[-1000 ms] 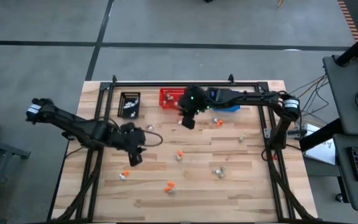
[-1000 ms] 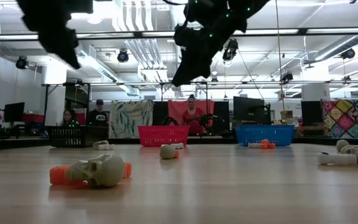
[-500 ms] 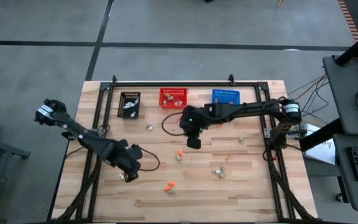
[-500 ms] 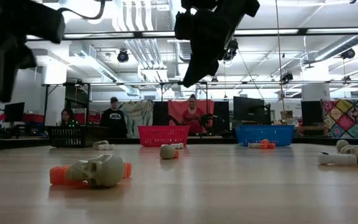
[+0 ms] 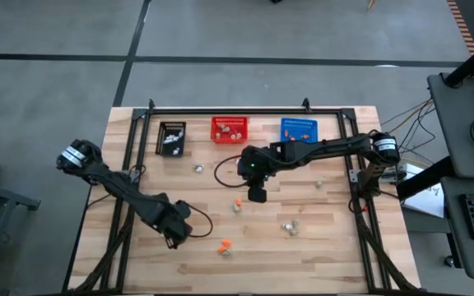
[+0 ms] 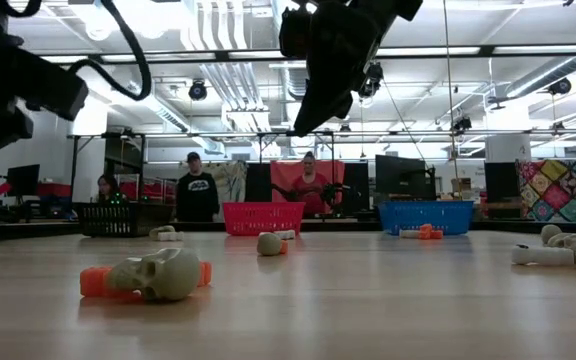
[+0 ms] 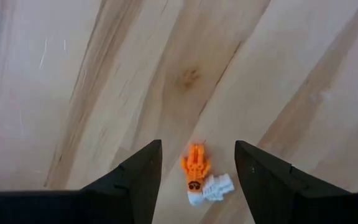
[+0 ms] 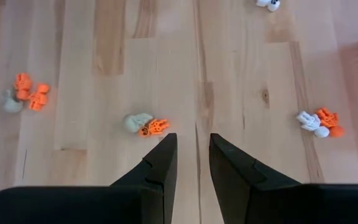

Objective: Sort Halloween decoration
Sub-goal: Put the orange skeleton toy into the blue bin

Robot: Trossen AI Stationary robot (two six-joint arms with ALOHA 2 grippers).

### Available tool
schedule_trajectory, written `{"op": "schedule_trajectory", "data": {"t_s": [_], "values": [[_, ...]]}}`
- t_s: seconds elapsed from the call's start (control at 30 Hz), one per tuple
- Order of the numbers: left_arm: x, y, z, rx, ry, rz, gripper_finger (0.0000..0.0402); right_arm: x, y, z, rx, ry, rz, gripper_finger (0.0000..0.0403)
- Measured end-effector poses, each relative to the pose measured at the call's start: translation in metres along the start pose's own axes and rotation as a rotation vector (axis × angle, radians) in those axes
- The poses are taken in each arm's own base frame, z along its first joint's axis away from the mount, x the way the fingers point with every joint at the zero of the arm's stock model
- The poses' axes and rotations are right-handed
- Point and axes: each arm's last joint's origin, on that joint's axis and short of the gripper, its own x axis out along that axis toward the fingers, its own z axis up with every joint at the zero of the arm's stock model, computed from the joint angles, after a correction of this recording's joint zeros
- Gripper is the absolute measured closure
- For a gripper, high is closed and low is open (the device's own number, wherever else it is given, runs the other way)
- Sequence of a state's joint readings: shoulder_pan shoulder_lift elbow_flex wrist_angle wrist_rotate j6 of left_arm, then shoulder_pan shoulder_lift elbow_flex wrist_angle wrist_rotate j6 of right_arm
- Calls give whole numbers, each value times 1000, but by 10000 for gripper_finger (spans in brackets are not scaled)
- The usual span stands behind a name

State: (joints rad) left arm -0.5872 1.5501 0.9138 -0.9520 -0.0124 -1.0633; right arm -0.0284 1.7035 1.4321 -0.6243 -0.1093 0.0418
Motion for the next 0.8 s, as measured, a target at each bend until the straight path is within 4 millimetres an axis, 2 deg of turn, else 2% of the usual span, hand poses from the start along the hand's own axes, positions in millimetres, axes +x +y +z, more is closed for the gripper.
{"op": "schedule_trajectory", "data": {"t_s": [0.8], "values": [[6, -6, -10, -84, 19, 16, 217, 0, 0, 1, 13, -9, 2, 321]]}}
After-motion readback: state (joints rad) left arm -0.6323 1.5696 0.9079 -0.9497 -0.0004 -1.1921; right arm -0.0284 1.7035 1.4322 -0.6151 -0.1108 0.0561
